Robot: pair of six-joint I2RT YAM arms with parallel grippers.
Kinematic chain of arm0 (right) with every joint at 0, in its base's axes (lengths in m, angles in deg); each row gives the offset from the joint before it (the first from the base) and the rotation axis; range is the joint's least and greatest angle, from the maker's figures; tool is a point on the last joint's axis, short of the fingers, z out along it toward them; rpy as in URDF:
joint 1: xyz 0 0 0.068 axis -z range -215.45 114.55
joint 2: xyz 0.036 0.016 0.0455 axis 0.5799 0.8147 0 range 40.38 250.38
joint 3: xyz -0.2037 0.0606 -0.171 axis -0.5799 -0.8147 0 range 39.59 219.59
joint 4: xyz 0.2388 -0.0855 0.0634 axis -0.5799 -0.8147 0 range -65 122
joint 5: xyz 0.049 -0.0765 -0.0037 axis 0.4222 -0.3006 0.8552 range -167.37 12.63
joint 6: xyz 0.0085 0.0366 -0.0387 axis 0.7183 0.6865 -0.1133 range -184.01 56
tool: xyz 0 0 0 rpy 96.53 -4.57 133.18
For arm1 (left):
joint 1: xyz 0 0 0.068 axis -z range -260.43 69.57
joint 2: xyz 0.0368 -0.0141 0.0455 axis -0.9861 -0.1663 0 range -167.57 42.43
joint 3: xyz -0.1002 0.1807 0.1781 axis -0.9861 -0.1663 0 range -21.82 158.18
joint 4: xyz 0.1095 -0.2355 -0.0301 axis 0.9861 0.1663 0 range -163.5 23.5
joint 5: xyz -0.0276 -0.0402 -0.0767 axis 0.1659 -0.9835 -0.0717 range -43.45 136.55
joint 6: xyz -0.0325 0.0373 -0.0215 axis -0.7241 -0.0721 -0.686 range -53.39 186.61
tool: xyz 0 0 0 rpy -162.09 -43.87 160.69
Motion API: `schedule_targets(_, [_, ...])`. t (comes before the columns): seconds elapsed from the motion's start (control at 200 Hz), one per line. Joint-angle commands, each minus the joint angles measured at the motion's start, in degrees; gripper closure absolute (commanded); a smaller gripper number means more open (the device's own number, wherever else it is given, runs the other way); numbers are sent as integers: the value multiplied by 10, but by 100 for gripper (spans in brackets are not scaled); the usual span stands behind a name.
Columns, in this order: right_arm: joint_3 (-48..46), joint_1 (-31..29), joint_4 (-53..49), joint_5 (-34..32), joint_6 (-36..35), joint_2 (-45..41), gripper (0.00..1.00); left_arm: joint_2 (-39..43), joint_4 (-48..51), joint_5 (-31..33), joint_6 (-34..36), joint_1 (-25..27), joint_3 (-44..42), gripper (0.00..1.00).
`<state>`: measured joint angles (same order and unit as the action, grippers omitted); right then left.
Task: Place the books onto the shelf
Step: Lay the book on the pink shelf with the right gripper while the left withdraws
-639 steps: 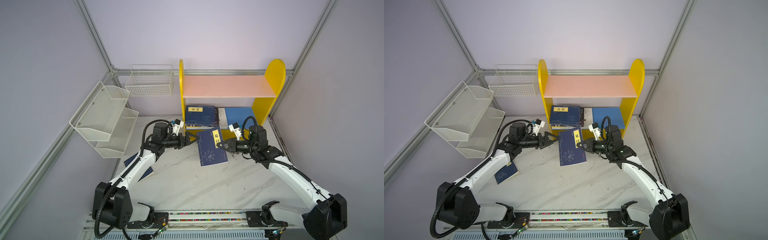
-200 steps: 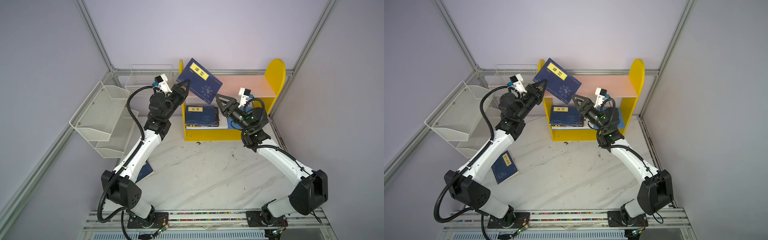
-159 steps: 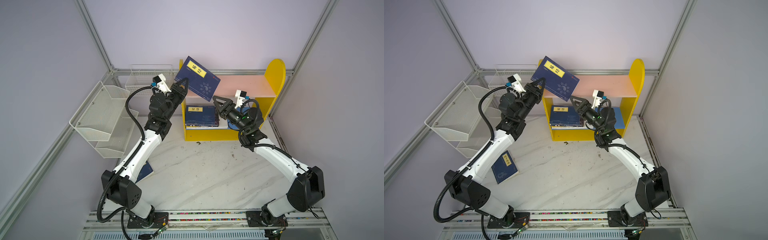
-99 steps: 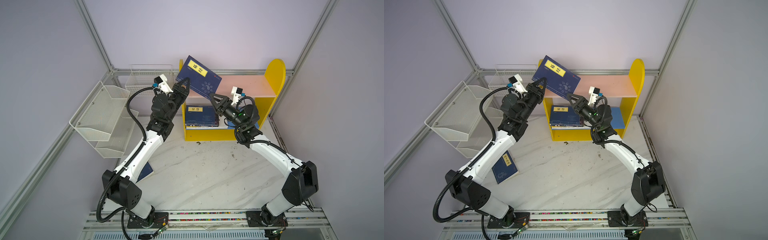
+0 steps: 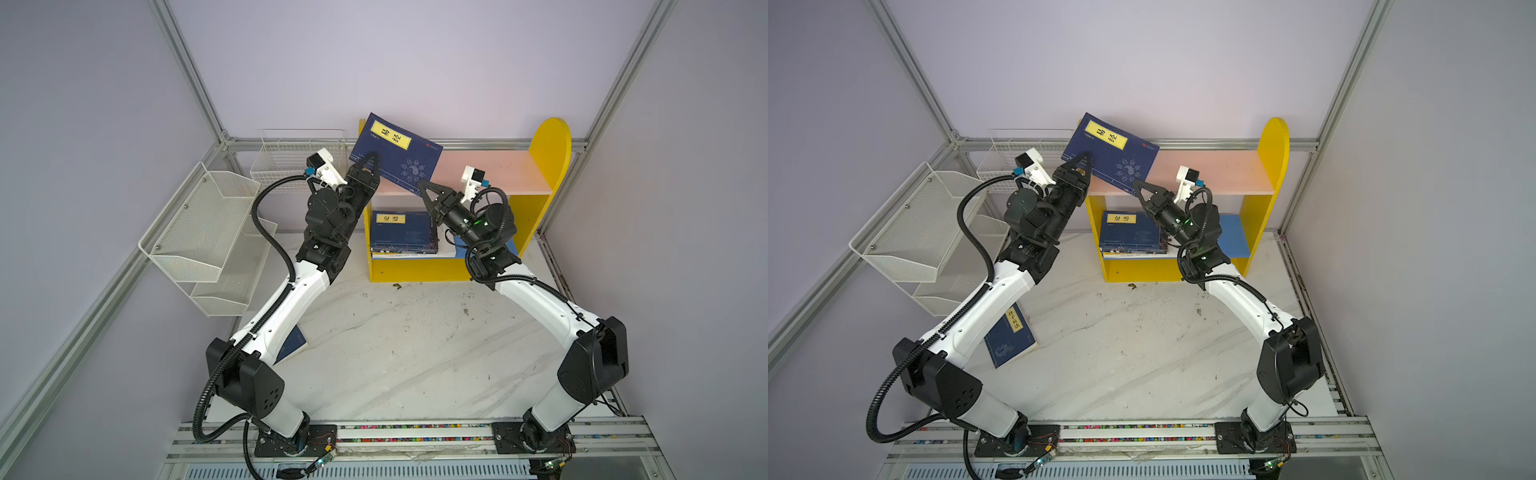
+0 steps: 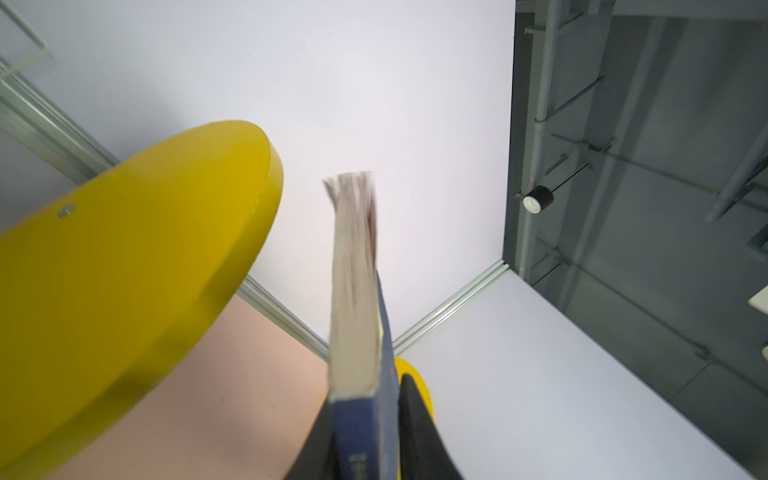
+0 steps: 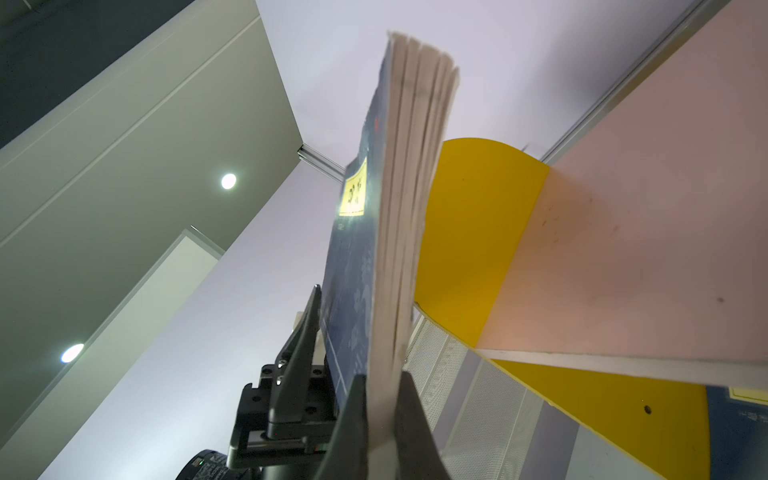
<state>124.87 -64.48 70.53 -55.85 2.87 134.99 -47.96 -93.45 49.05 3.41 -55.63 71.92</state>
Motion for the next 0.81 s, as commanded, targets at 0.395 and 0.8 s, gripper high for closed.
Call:
schedule_targets(0.395, [249,139,-309,293,-136,70,93,182,137,29,84,-43,-89,23])
schedule_targets(0.8, [347,139,-436,293,-202,122,95,255,177,56,78,-71,-167,22])
